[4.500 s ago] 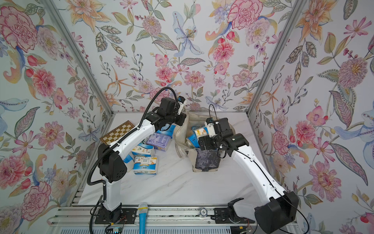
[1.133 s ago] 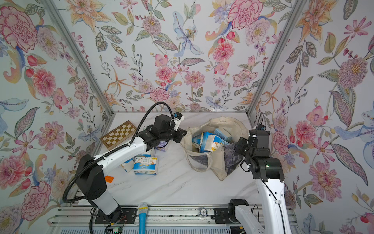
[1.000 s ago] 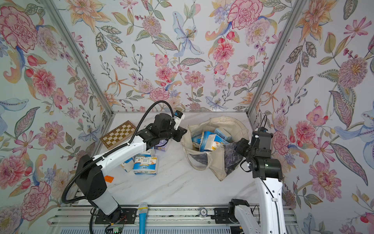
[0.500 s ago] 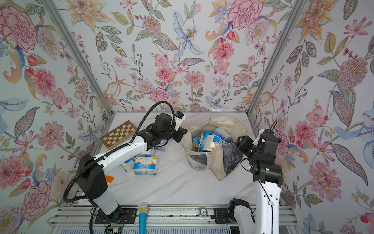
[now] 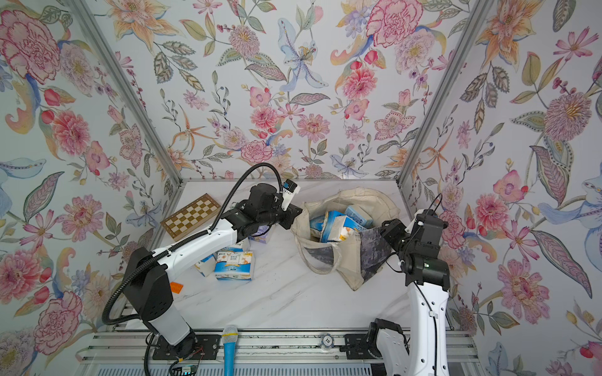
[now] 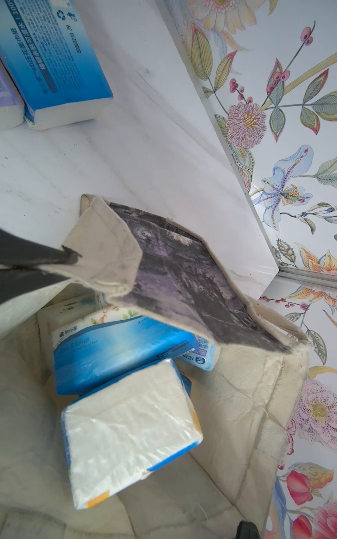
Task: Put tissues into the canvas bag
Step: Adjust the canvas bag at the center of the board.
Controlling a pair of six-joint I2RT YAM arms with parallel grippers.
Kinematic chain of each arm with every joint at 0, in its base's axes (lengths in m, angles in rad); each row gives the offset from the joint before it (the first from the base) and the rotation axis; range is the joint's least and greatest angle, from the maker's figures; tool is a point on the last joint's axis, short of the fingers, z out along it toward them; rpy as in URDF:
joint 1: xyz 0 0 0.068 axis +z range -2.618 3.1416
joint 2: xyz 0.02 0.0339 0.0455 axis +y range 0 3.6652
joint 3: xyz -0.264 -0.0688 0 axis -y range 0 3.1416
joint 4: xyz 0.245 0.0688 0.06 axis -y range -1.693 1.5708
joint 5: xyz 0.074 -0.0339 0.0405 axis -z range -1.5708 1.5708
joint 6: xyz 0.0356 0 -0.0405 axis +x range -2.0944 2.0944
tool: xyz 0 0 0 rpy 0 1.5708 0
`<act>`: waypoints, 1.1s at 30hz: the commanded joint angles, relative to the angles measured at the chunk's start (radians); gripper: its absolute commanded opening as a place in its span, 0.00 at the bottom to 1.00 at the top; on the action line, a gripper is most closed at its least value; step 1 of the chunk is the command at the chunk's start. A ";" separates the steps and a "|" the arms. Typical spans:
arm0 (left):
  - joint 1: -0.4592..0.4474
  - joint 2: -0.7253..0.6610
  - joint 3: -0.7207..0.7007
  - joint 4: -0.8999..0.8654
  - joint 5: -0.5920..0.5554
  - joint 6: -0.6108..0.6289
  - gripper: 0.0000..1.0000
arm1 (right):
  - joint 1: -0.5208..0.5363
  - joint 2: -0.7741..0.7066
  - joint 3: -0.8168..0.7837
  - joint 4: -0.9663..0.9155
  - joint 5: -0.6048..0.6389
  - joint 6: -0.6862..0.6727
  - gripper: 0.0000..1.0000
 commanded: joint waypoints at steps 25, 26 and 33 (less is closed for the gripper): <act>-0.001 0.105 0.462 -0.191 -0.015 0.281 0.67 | 0.011 0.003 0.071 -0.003 -0.166 -0.266 0.00; -0.003 0.146 0.525 -0.236 0.006 0.294 0.67 | 0.023 0.009 0.083 -0.003 -0.164 -0.280 0.00; -0.057 0.370 0.859 -0.504 0.052 0.398 0.74 | 0.085 0.050 0.123 -0.001 -0.141 -0.313 0.00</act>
